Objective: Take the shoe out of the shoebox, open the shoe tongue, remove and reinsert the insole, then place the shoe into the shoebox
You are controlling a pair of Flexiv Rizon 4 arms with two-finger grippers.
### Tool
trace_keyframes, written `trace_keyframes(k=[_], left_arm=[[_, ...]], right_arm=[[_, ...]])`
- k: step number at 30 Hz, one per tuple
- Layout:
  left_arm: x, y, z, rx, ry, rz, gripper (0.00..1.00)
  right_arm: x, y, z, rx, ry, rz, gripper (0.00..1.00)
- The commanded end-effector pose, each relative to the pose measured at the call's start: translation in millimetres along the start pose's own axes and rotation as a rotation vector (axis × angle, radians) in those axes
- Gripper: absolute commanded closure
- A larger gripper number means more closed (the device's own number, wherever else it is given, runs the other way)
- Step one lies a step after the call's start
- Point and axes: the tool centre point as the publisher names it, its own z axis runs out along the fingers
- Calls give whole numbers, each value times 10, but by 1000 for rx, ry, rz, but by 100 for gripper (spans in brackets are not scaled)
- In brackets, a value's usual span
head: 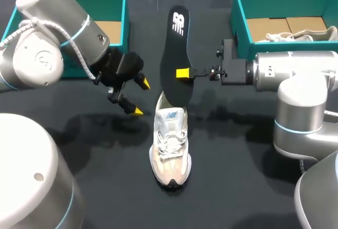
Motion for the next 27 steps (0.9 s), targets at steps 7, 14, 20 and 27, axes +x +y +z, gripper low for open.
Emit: trace_keyframes(k=[7, 14, 20, 27], left_arm=[[-6, 11, 218, 2, -25, 13, 0], [-6, 11, 218, 2, -25, 13, 0], [-26, 42, 305, -4, -15, 10, 0], [-65, 40, 367, -27, -22, 16, 0]], right_arm=[[-135, -5, 166, -20, 85, -49, 100], [-135, -5, 166, -20, 85, -49, 100], [-135, -5, 166, -20, 85, -49, 100], [-186, 35, 231, -49, 63, -102, 100]])
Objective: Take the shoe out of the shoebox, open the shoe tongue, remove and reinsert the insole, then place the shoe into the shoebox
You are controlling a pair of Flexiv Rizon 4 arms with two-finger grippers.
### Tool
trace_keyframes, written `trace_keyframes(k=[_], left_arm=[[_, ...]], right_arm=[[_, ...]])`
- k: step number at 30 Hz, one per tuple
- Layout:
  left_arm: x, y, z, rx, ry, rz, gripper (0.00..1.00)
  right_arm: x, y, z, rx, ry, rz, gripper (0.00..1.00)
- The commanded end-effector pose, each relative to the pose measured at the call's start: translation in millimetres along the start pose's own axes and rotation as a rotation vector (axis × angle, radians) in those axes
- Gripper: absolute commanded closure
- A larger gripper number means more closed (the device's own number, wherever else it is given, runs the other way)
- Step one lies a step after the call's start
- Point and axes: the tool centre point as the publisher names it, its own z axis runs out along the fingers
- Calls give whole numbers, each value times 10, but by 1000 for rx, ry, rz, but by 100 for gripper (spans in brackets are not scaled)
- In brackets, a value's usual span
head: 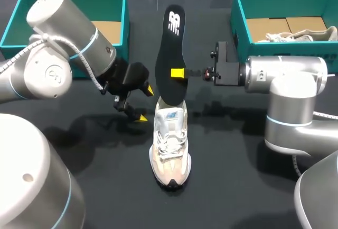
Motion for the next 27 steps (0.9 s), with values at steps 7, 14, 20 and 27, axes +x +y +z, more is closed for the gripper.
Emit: trace_keyframes(k=[7, 14, 20, 27], left_arm=[[-17, -37, 8, -24, -60, -16, 0], [-17, -37, 8, -24, -60, -16, 0], [-17, -37, 8, -24, -60, -16, 0], [-17, -37, 8, -24, -60, -16, 0]], right_arm=[[3, -48, 79, -11, 6, -29, 100], [3, -48, 79, -11, 6, -29, 100], [3, -48, 79, -11, 6, -29, 100], [4, -45, 132, -32, -2, -66, 100]])
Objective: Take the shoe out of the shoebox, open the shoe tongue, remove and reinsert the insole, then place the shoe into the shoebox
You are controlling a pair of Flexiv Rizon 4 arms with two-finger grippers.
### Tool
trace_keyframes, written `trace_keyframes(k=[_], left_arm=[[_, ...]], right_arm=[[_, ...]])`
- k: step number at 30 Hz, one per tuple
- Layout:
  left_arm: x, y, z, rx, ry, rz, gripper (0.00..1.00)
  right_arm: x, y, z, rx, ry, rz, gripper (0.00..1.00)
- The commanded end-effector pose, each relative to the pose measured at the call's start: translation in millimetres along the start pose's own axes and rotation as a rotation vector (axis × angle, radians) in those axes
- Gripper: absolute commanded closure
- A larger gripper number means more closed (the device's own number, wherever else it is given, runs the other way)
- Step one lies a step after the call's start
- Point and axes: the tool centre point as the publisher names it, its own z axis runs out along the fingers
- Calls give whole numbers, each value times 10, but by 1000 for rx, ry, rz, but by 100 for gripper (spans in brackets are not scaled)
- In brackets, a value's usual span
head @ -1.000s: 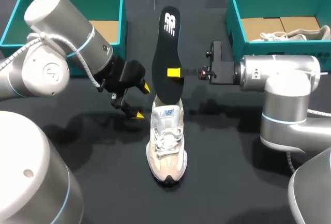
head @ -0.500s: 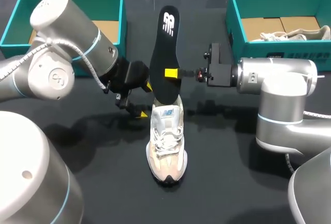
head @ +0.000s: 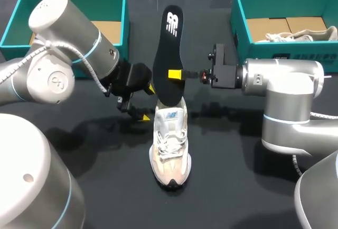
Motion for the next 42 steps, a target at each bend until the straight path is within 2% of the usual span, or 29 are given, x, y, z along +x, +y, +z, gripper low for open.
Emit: trace_keyframes(k=[1, 12, 18, 27, 42], left_arm=[[12, 0, -1, -3, -3, 0, 0], [12, 0, -1, -3, -3, 0, 0], [12, 0, -1, -3, -3, 0, 0], [78, -5, -45, -23, -63, -18, 0], [108, -3, -22, -28, -60, -48, 0]], right_arm=[[4, -13, 65, -13, -8, -12, 100], [-14, -28, 117, -45, 16, -81, 100], [-56, -60, 117, -39, 34, -101, 100], [-81, -100, 83, -30, 54, -132, 100], [-130, -136, 28, -20, 63, -166, 100]])
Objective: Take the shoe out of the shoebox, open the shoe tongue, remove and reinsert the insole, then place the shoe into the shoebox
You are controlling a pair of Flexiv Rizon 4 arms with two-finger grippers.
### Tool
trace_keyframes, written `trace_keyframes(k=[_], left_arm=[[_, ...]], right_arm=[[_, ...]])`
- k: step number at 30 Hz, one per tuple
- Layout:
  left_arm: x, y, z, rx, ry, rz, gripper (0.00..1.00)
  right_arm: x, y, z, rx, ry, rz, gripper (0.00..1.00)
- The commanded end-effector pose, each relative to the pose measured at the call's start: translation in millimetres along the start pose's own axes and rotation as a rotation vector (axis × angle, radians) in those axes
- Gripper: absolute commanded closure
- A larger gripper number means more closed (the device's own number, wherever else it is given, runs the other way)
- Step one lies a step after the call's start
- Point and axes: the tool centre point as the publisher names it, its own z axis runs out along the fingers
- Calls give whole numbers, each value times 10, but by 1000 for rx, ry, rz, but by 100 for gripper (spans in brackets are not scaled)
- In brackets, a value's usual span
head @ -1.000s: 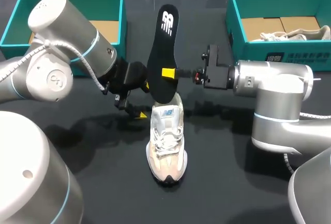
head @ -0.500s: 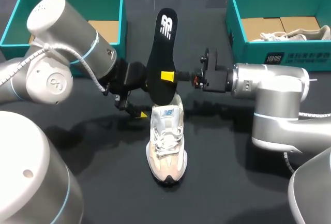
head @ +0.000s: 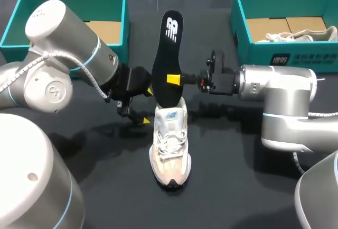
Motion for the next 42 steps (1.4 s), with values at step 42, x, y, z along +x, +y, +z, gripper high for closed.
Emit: trace_keyframes(k=[42], left_arm=[[27, -47, 57, -12, 1, 0, 0]], right_arm=[[-71, -157, -95, -85, -78, -76, 100]])
